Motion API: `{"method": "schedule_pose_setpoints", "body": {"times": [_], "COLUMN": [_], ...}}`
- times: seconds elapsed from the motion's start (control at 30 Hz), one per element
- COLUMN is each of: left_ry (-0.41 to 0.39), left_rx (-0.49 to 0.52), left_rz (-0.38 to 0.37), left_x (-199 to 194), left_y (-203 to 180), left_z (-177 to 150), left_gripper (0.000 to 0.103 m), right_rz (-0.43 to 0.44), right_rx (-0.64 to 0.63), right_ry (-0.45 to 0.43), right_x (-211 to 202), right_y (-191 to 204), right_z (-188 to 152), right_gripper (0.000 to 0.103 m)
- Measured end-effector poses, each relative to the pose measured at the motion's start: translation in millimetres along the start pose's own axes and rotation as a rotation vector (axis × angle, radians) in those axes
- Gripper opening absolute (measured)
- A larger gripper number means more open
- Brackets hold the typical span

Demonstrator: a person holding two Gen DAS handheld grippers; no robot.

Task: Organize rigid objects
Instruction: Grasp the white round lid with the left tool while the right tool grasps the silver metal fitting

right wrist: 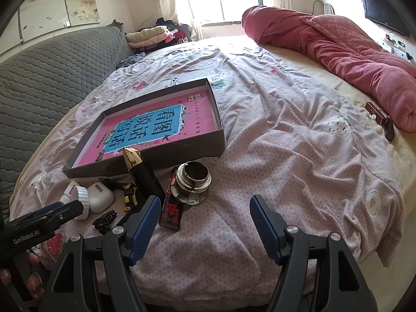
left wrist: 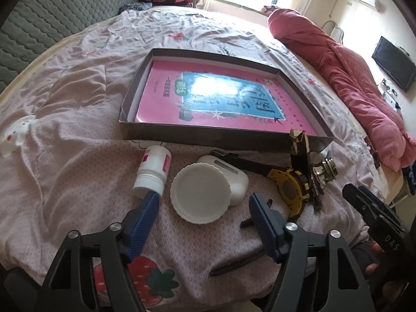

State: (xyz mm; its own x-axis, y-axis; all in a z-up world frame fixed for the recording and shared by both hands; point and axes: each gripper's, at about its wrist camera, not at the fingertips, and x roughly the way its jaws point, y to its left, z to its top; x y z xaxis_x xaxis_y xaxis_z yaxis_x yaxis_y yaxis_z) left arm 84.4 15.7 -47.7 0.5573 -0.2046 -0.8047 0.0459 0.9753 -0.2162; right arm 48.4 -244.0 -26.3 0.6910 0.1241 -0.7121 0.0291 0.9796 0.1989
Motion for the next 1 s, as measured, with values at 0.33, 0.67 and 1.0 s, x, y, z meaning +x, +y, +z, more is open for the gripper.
{"method": "schedule_pose_setpoints", "body": {"times": [0.33, 0.67, 1.0], "left_ry": [0.042, 0.051, 0.048], "left_rx": [-0.003, -0.018, -0.026], "left_rz": [-0.032, -0.102, -0.146], "left_x": [19, 22, 20], "left_y": [1, 8, 10], "left_z": [2, 2, 1], "left_gripper": [0.065, 0.054, 0.052], "right_rz": [0.004, 0.001, 0.02], "right_rx": [-0.003, 0.016, 0.007], "right_ry": [0.01, 0.016, 0.026], "right_x": [6, 16, 36], "right_y": [1, -5, -4], "right_z": [1, 4, 10], "right_gripper": [0.07, 0.07, 0.07]}}
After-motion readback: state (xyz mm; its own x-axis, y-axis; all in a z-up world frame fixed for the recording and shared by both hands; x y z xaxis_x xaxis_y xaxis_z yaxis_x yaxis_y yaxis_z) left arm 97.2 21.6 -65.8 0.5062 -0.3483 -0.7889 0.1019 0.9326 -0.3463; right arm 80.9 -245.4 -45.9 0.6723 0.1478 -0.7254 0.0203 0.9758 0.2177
